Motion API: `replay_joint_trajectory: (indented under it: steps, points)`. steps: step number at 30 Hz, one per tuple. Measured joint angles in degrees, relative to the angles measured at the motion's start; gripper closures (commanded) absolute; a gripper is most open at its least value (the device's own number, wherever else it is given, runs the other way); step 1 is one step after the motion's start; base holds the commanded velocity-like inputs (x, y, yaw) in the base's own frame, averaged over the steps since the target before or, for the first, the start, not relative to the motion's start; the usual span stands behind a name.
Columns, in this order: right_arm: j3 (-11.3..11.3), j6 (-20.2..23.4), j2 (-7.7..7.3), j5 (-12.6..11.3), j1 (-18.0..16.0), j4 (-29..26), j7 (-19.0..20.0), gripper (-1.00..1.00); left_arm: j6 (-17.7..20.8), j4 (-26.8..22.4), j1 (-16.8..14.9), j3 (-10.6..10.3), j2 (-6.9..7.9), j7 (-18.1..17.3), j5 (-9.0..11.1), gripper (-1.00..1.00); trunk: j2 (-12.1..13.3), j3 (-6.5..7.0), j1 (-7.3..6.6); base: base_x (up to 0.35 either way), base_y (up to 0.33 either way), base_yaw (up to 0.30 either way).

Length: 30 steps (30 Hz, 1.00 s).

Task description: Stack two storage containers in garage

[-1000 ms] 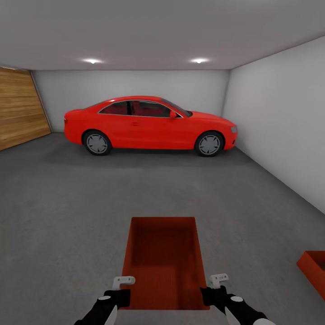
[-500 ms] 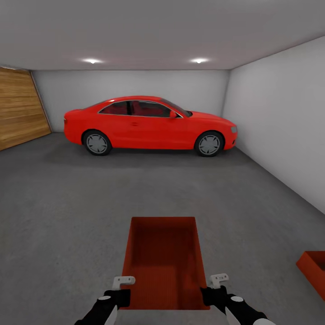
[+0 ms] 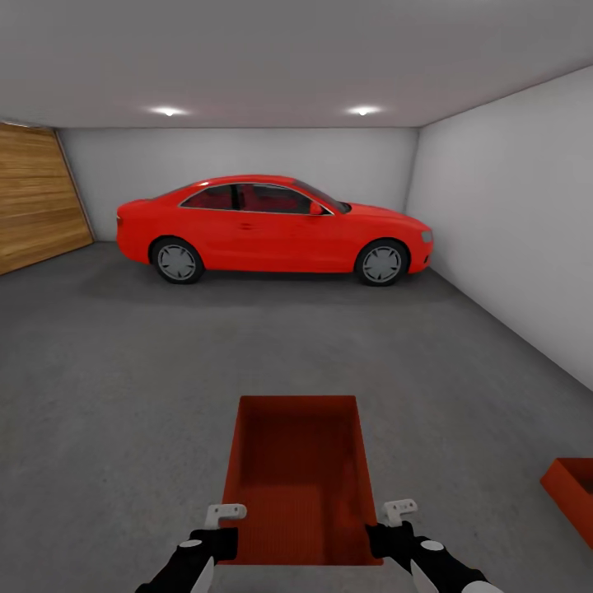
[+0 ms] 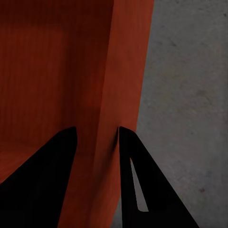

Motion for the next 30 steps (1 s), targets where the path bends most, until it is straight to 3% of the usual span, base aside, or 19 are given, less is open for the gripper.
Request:
replay_joint_trajectory:
  steps: [14, 30]
  points:
    - [0.03, 0.01, 0.01, -0.03, 0.00, 0.00, -0.02, 1.00, 0.00, 0.00, 0.00, -0.03, 0.02, 0.00, 0.03, 1.00, 0.00, 0.00, -0.01, 0.109, 0.000, 0.000]
    - [0.04, 0.02, 0.00, -0.04, 0.00, 0.00, -0.01, 1.00, 0.00, 0.01, 0.00, 0.00, 0.00, 0.00, 0.01, 1.00, 0.00, 0.00, 0.00, 0.006, 0.000, 0.000]
